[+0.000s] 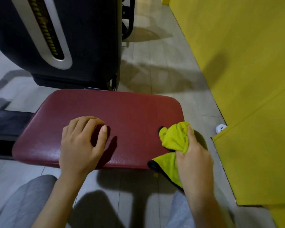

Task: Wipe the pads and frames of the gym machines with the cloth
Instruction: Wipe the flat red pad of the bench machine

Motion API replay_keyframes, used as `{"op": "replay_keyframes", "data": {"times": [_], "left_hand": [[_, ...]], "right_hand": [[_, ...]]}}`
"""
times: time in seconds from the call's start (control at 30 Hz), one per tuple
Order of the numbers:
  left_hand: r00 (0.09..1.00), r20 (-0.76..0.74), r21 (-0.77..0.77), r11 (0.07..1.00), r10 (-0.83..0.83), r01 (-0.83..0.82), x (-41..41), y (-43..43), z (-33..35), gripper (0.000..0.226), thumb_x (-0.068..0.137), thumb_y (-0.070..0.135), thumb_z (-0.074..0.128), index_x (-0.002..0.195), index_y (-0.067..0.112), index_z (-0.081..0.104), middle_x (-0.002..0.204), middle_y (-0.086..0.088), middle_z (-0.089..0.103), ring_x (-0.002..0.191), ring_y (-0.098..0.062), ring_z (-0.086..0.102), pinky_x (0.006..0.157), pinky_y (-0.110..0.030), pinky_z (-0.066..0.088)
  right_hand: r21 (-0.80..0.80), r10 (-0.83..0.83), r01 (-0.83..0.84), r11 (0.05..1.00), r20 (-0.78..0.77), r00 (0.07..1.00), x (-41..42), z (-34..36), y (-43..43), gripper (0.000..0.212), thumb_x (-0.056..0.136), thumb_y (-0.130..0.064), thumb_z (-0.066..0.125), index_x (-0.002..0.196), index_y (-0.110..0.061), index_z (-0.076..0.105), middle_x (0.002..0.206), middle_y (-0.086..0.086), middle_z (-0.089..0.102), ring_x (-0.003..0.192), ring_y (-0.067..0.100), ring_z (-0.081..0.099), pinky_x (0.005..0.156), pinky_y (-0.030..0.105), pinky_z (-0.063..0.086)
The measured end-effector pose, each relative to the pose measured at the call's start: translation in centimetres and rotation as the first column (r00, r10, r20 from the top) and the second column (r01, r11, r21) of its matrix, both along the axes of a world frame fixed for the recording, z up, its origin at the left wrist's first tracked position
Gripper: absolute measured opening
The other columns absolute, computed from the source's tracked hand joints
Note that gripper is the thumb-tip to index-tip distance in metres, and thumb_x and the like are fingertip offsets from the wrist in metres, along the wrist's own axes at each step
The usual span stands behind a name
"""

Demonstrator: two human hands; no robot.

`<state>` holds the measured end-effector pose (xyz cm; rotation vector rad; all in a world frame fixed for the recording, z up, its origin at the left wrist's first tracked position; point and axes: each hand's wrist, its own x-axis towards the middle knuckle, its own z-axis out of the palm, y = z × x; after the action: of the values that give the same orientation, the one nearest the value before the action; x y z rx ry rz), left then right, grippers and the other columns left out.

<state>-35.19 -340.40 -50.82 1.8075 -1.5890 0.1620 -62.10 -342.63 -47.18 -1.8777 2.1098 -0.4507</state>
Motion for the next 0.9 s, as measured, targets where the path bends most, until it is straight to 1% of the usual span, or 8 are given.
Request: {"op": "replay_keyframes", "data": {"times": [0.17, 0.27, 0.37, 0.57, 0.67, 0.7, 0.83, 0.9], "left_hand": [[1.0, 0.014, 0.003, 1.0, 0.005, -0.005, -0.1, 0.0, -0.1, 0.034, 0.099, 0.038, 0.045, 0.107, 0.013, 0.068, 0.109, -0.003, 0.066, 0.105, -0.024, 0.056, 0.089, -0.039, 0.039], [1.0, 0.017, 0.002, 1.0, 0.007, -0.007, -0.1, 0.0, -0.2, 0.032, 0.099, 0.036, 0.045, 0.107, 0.014, 0.067, 0.108, -0.003, 0.066, 0.104, -0.023, 0.056, 0.089, -0.039, 0.04], [1.0, 0.018, -0.008, 1.0, 0.0, 0.0, -0.1, 0.0, -0.3, 0.031, 0.1, 0.035, 0.045, 0.106, 0.014, 0.067, 0.108, -0.002, 0.065, 0.104, -0.022, 0.055, 0.088, -0.037, 0.039], [0.997, -0.079, -0.05, 0.999, 0.006, -0.01, 1.2, 0.5, 0.4, 0.027, 0.1, 0.032, 0.047, 0.109, 0.015, 0.066, 0.111, -0.001, 0.064, 0.107, -0.019, 0.053, 0.088, -0.032, 0.035], [0.993, 0.108, -0.029, 0.998, 0.057, -0.054, 4.2, 1.1, 0.5, 0.031, 0.098, 0.033, 0.049, 0.111, 0.012, 0.067, 0.11, -0.006, 0.067, 0.101, -0.025, 0.055, 0.083, -0.035, 0.034], [0.989, 0.116, -0.022, 0.996, 0.089, -0.087, 5.6, 1.3, 0.3, 0.034, 0.097, 0.035, 0.048, 0.112, 0.012, 0.067, 0.111, -0.007, 0.067, 0.102, -0.027, 0.055, 0.084, -0.038, 0.035], [0.97, -0.08, 0.049, 0.973, 0.23, -0.226, 8.4, 1.4, -0.8, 0.04, 0.098, 0.046, 0.043, 0.118, 0.017, 0.063, 0.119, -0.005, 0.062, 0.115, -0.027, 0.05, 0.095, -0.045, 0.036], [0.972, -0.052, 0.07, 0.972, 0.229, -0.225, 8.3, 1.0, -1.2, 0.041, 0.096, 0.048, 0.044, 0.121, 0.02, 0.06, 0.124, -0.002, 0.057, 0.119, -0.025, 0.048, 0.096, -0.045, 0.036]], "right_hand": [[-0.118, -0.035, 0.022, 0.993, -0.114, 0.993, 1.6, -0.7, -5.5, 0.068, 0.098, -0.023, 0.06, 0.158, -0.017, 0.029, 0.115, 0.015, 0.065, 0.101, 0.037, 0.065, 0.08, 0.045, 0.052], [-0.17, -0.055, 0.045, 0.984, -0.054, 0.997, 2.4, -1.0, -10.9, 0.055, 0.097, -0.017, 0.055, 0.15, -0.014, 0.041, 0.114, 0.019, 0.066, 0.101, 0.042, 0.064, 0.08, 0.045, 0.05], [-0.145, -0.036, 0.046, 0.988, 0.067, 0.997, 3.1, -0.5, -15.7, 0.048, 0.093, -0.016, 0.056, 0.141, -0.021, 0.055, 0.116, 0.02, 0.067, 0.106, 0.045, 0.062, 0.086, 0.044, 0.051], [-0.055, 0.091, -0.085, 0.995, 0.126, 0.988, 3.1, 0.7, -18.7, 0.042, 0.085, -0.026, 0.059, 0.126, -0.031, 0.068, 0.118, 0.013, 0.072, 0.114, 0.042, 0.061, 0.093, 0.043, 0.051], [-0.022, 0.14, -0.138, 0.99, 0.079, 0.987, 2.9, 0.8, -19.3, 0.045, 0.087, -0.028, 0.055, 0.13, -0.033, 0.067, 0.125, 0.013, 0.07, 0.12, 0.041, 0.059, 0.098, 0.044, 0.05], [-0.007, 0.153, -0.152, 0.988, 0.051, 0.987, 3.0, 0.9, -19.6, 0.044, 0.089, -0.03, 0.053, 0.13, -0.032, 0.067, 0.127, 0.013, 0.07, 0.121, 0.041, 0.059, 0.099, 0.044, 0.049], [0.031, 0.219, -0.217, 0.976, -0.131, 0.967, 5.2, 1.1, -20.8, 0.042, 0.092, -0.038, 0.049, 0.13, -0.03, 0.067, 0.129, 0.016, 0.068, 0.119, 0.042, 0.06, 0.095, 0.042, 0.048], [0.014, 0.262, -0.265, 0.964, -0.193, 0.945, 7.5, 0.9, -21.0, 0.042, 0.092, -0.043, 0.047, 0.127, -0.031, 0.068, 0.127, 0.016, 0.068, 0.116, 0.043, 0.061, 0.095, 0.043, 0.048]]}}
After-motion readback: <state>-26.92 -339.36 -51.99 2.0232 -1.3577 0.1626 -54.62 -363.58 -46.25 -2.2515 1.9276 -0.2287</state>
